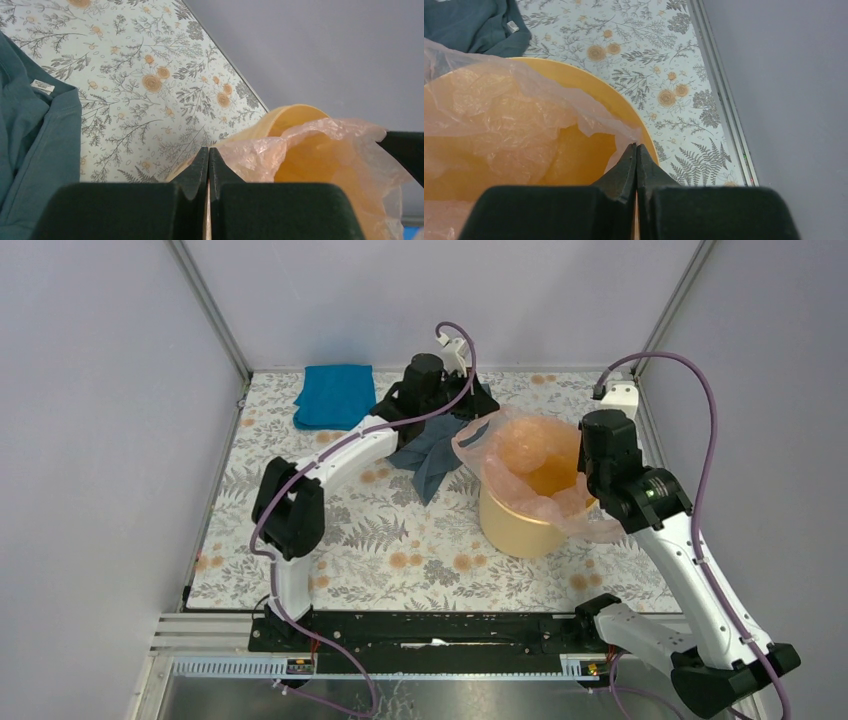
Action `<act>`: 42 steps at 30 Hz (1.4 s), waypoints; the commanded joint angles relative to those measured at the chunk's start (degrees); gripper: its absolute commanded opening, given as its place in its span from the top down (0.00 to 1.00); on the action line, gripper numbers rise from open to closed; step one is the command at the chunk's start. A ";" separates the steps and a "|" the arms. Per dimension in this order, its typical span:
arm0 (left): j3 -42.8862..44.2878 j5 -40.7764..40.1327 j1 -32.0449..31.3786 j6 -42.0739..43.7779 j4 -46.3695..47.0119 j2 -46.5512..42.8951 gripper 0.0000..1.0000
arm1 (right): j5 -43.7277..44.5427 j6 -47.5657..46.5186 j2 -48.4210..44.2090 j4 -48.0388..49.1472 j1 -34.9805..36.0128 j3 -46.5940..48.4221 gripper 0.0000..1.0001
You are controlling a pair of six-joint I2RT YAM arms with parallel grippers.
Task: Put the trash bags into the trash bin
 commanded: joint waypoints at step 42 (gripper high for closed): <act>-2.50 -0.62 -1.61 -10.23 -5.53 4.93 1.00 | -10.61 12.09 10.52 2.39 -20.93 -9.31 1.00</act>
